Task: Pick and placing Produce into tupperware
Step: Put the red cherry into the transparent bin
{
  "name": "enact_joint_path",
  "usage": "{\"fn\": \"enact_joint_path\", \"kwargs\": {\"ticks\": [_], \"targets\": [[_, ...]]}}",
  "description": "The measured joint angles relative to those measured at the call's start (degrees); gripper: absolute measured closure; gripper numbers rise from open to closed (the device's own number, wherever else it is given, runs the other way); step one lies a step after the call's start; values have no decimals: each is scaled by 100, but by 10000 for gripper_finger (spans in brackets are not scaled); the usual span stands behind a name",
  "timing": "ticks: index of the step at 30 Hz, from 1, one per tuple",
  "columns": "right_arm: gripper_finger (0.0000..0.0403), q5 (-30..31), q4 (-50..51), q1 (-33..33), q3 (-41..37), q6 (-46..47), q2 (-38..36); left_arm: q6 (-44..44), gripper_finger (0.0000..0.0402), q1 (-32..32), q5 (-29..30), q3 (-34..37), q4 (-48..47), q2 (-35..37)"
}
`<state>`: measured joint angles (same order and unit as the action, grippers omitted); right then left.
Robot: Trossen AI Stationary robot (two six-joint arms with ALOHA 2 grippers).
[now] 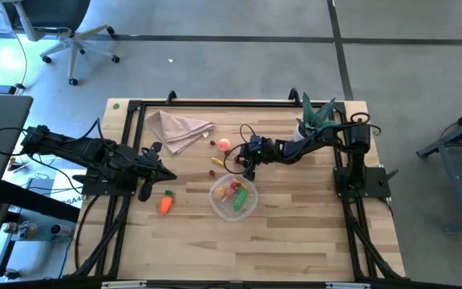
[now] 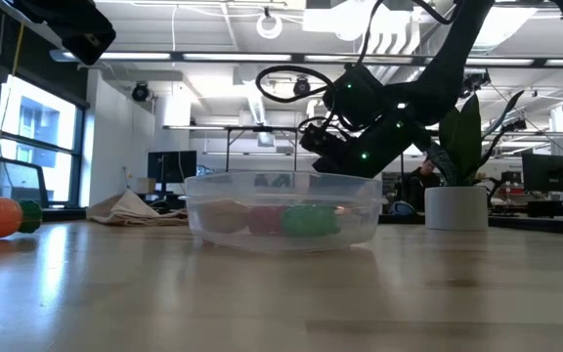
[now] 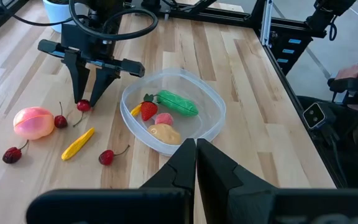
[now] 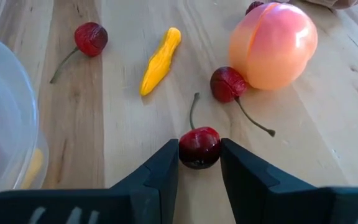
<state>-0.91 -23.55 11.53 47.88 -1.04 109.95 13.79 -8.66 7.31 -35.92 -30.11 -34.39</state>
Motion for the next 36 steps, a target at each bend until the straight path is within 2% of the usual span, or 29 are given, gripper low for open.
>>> {"fn": "enact_joint_path", "kwargs": {"ticks": [23, 36], "targets": [[300, 48, -138, -2, 0, 15, -24, 2, 396, 0, 0, 0, -2, 2], [300, -5, -66, -142, 2, -90, -936, 0, 396, 0, 0, 0, -1, 2]]}}
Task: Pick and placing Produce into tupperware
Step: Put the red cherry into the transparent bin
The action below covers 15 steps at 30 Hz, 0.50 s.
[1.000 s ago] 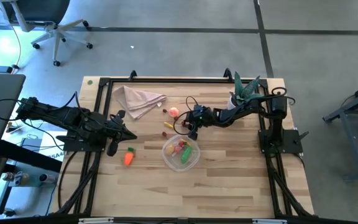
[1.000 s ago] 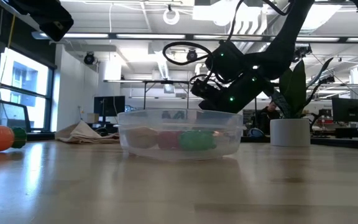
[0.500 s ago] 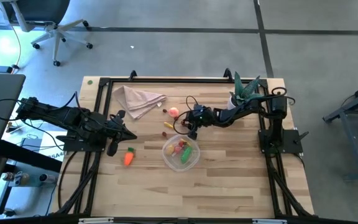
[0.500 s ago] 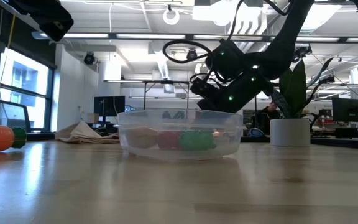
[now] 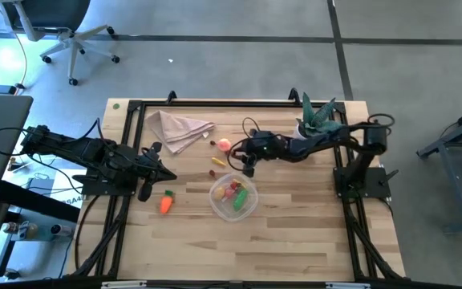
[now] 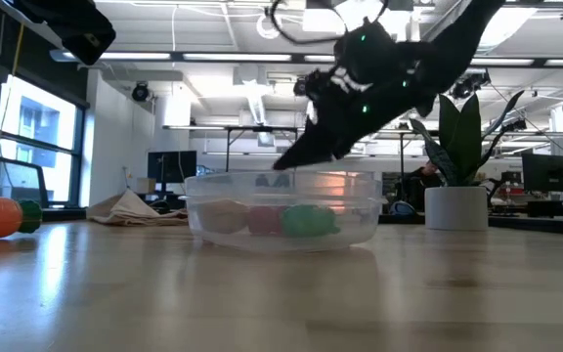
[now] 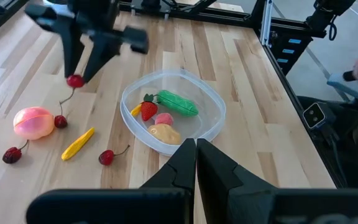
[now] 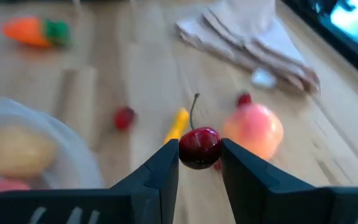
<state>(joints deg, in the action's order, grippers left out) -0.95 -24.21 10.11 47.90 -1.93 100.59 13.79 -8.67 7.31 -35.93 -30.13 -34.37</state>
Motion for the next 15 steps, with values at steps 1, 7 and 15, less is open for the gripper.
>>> {"fn": "enact_joint_path", "kwargs": {"ticks": [1, 7, 15], "targets": [[300, -64, 38, -50, 0, 0, -101, 1, 396, 2, 0, 0, 2, 0], [300, -262, 156, -637, 2, 61, -595, 1, 396, 2, 0, 0, -2, -1], [300, 177, 616, -1420, 2, 365, -615, -1, 396, 2, 0, 0, 0, -2]]}}
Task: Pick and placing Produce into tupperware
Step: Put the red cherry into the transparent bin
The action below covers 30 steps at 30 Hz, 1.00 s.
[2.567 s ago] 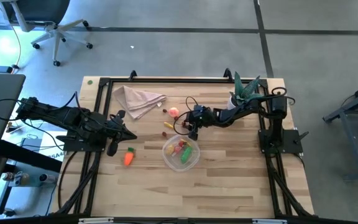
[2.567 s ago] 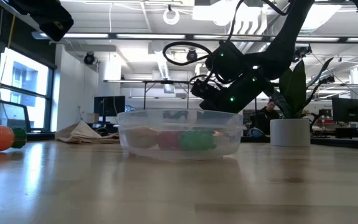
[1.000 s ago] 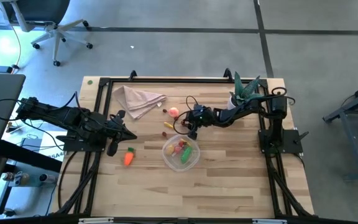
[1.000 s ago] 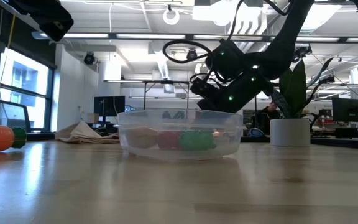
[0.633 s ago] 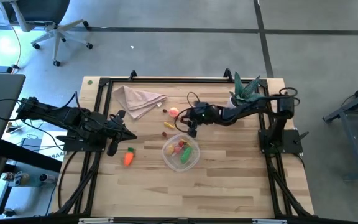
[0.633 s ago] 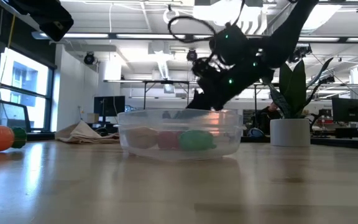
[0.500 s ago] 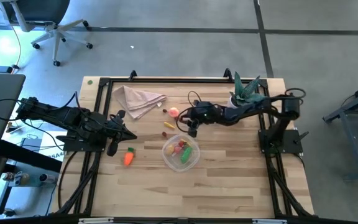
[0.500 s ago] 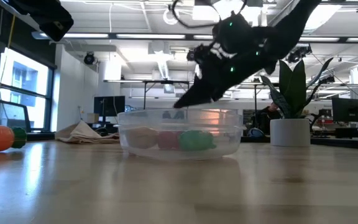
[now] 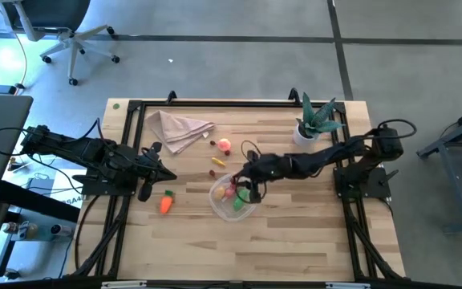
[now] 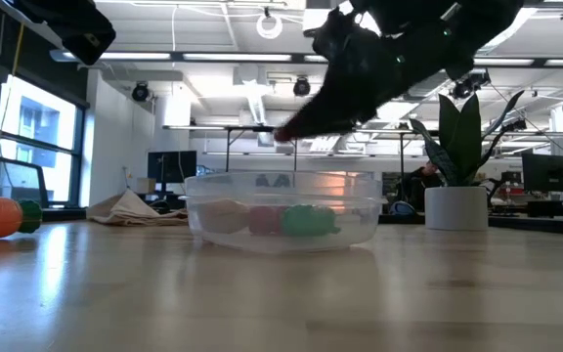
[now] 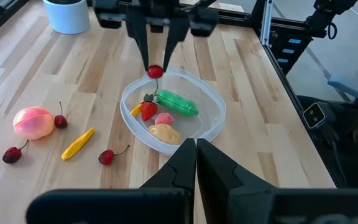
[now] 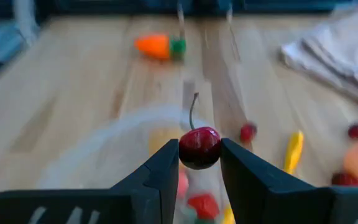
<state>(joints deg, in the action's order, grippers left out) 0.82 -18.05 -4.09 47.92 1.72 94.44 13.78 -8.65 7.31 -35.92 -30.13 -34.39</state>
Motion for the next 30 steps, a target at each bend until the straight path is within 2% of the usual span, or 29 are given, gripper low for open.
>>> {"fn": "enact_joint_path", "kwargs": {"ticks": [3, 14, 30], "targets": [[300, 228, 129, -133, -2, 105, 109, 0, 396, 0, 0, 0, 2, 0], [300, 221, 64, -404, 0, 391, 746, 2, 396, -1, 0, -1, 0, 2], [300, 516, 274, -460, 0, 448, 795, 2, 396, -2, 0, 0, 2, 2]]}}
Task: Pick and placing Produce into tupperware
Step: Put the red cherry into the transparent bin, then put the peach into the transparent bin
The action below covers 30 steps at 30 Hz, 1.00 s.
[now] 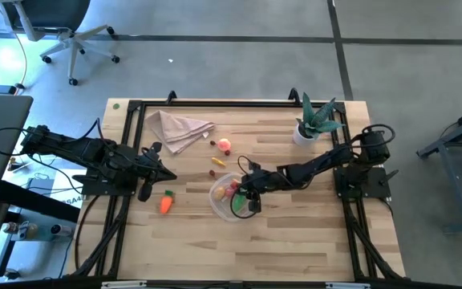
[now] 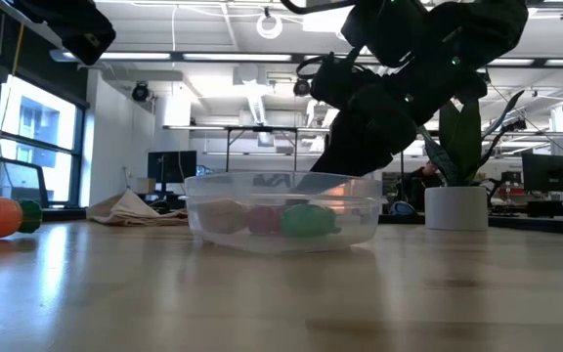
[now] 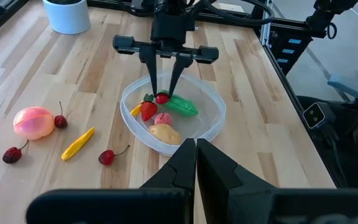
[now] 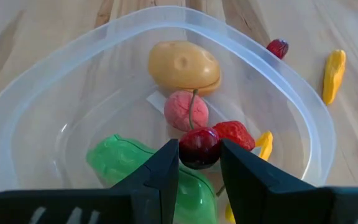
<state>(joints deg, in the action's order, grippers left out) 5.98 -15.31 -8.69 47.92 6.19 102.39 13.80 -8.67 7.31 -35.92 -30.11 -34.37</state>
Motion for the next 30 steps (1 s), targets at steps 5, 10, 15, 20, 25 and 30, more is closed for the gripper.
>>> {"fn": "enact_joint_path", "kwargs": {"ticks": [5, 10, 15, 20, 25, 30], "targets": [[299, 0, 0, 0, 0, -36, 0, -2, 396, 0, 0, 0, 0, 0], [288, -2, -20, 0, 0, -107, 0, 0, 396, 0, 0, 0, 0, 0], [272, 0, -35, 0, 0, -107, 0, -1, 396, 1, 0, 0, -1, 0], [262, 51, -38, 1, 0, -117, 0, -2, 396, 0, 0, 0, 0, 0], [261, 52, -406, 0, -4, -259, 0, 0, 396, 1, 0, -2, 0, 0], [261, 226, -827, 81, -7, -365, -253, -2, 396, 2, 0, 0, -2, -1]]}}
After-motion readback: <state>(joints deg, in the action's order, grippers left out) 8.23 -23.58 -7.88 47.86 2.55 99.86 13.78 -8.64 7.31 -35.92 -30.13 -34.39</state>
